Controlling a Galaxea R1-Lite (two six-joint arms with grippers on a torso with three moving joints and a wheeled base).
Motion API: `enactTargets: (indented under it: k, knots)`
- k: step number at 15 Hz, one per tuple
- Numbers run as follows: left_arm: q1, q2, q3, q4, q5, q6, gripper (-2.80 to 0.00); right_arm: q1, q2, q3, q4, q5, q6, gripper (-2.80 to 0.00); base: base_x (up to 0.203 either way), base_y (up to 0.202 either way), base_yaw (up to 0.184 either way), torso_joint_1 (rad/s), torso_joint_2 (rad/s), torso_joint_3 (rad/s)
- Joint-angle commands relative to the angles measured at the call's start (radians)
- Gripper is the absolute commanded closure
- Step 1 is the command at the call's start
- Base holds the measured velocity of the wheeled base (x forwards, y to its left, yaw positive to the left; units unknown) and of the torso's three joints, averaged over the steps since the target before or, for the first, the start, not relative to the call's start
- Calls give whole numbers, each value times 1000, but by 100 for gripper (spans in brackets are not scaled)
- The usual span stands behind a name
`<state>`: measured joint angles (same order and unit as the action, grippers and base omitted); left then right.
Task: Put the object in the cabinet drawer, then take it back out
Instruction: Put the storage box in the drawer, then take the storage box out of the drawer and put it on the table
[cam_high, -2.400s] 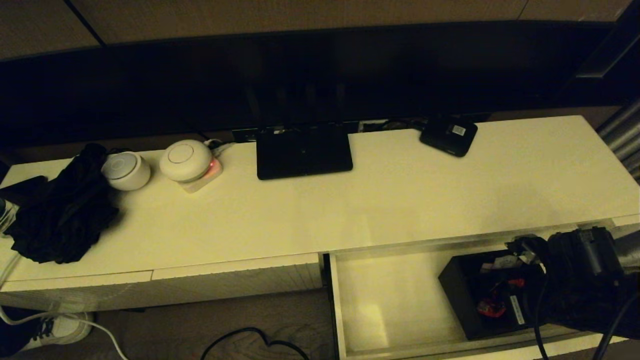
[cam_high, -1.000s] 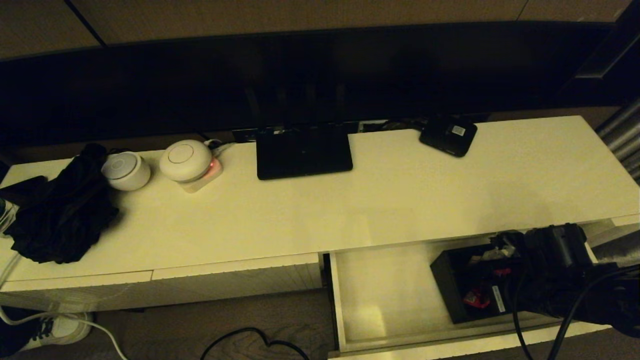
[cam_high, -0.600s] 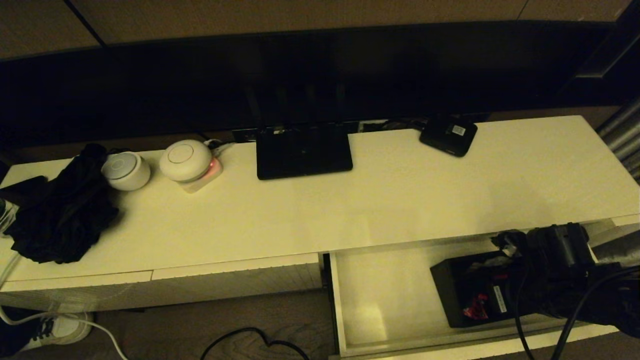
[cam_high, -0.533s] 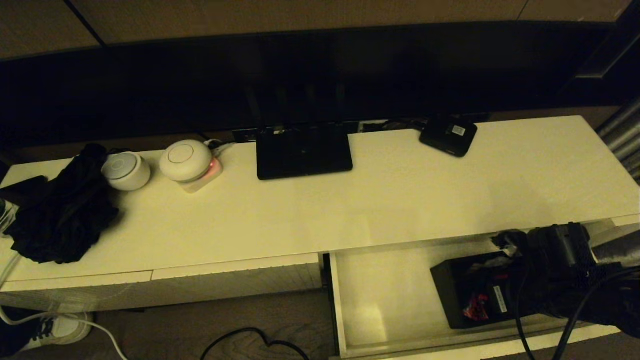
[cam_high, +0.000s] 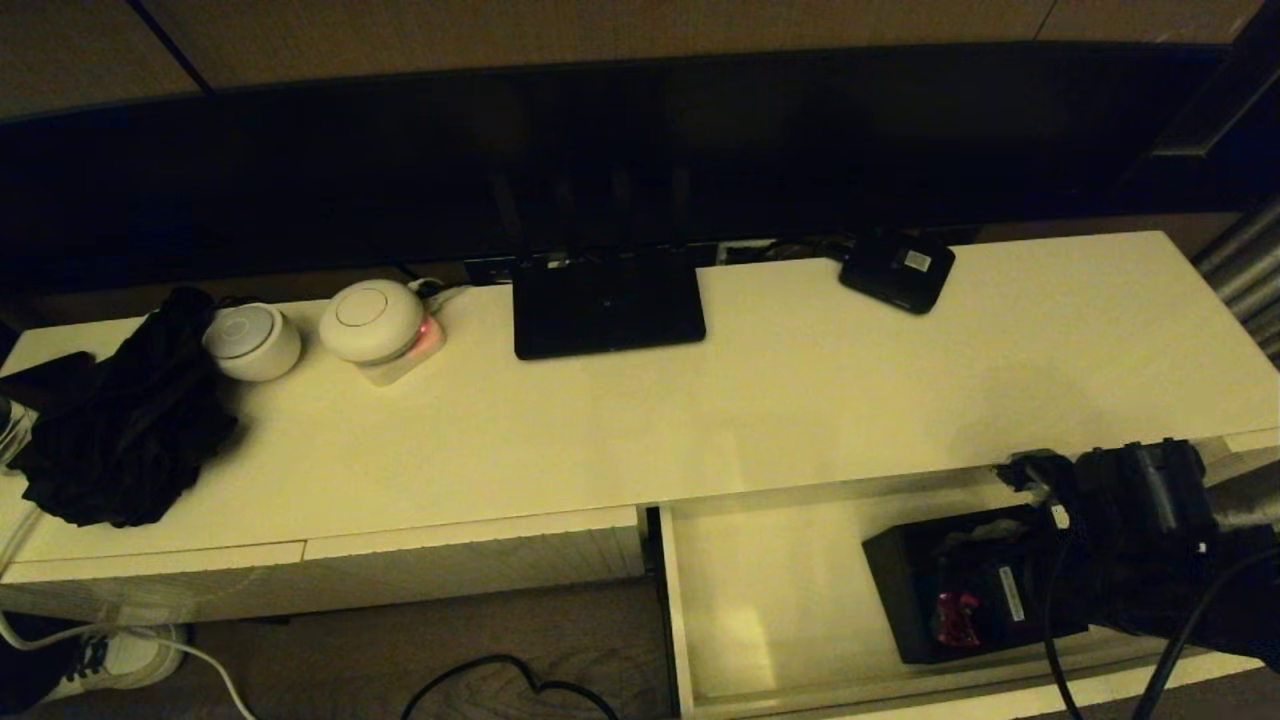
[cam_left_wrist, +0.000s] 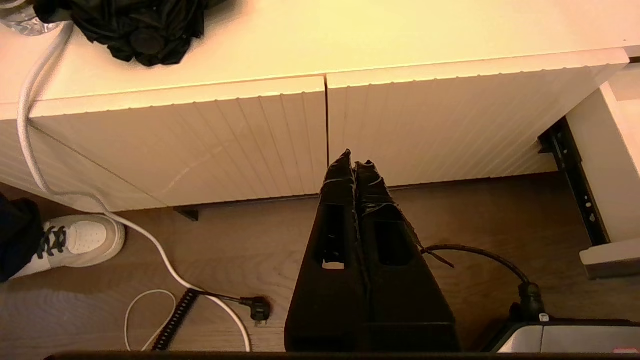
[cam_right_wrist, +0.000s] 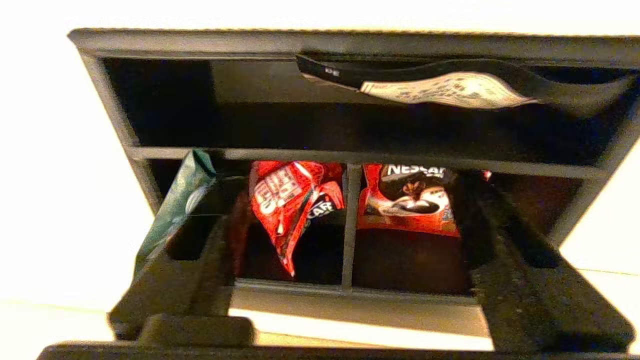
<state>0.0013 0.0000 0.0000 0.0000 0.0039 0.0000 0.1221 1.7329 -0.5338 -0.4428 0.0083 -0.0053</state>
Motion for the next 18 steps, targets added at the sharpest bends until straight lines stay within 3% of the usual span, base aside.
enactTargets:
  k: [1,9,13,14,15,18]
  knots:
    - [0,0,3,0,1,0,0,-2,-77,-1,10,-1,-5,-280,0,0,0,0,0,0]
    - [0,0,3,0,1,0,0,-28,-253,8,113,-8,-72,-280,0,0,0,0,0,0]
    - [0,0,3,0,-1,0,0,-29,-395,2,279,-4,-125,-280,0,0,0,0,0,0]
    - [0,0,3,0,1,0,0,-28,-432,-3,332,-2,-142,-69,0,0,0,0,0,0]
    - [0,0,3,0,1,0,0,-27,-468,-10,385,-1,-150,0,0,0,0,0,0,0]
    - [0,0,3,0,1,0,0,-24,-568,-17,507,2,-216,0,0,0,0,0,0,0]
